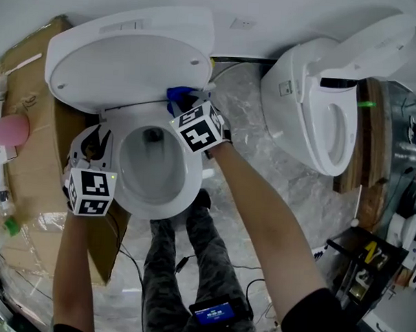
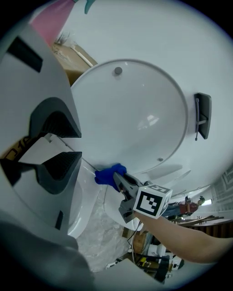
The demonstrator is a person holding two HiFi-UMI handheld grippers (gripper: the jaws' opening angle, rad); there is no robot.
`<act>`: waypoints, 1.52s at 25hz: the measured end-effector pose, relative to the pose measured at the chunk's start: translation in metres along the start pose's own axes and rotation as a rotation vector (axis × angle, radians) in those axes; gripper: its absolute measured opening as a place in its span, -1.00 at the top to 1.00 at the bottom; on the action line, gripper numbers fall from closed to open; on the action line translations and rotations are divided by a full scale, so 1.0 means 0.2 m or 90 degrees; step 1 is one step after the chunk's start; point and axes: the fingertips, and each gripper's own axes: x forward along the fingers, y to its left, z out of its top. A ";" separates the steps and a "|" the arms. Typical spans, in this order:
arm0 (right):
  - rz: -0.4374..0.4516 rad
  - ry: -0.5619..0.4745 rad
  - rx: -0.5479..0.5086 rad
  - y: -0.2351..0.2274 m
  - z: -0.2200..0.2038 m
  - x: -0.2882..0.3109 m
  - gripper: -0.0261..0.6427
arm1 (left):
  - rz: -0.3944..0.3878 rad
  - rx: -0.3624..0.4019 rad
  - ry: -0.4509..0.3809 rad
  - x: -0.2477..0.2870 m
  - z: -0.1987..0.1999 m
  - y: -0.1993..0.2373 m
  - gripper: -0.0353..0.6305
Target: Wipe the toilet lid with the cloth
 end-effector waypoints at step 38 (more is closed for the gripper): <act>0.059 -0.230 -0.106 0.57 0.92 -0.22 0.75 | 0.022 -0.025 -0.086 -0.29 0.15 0.17 0.59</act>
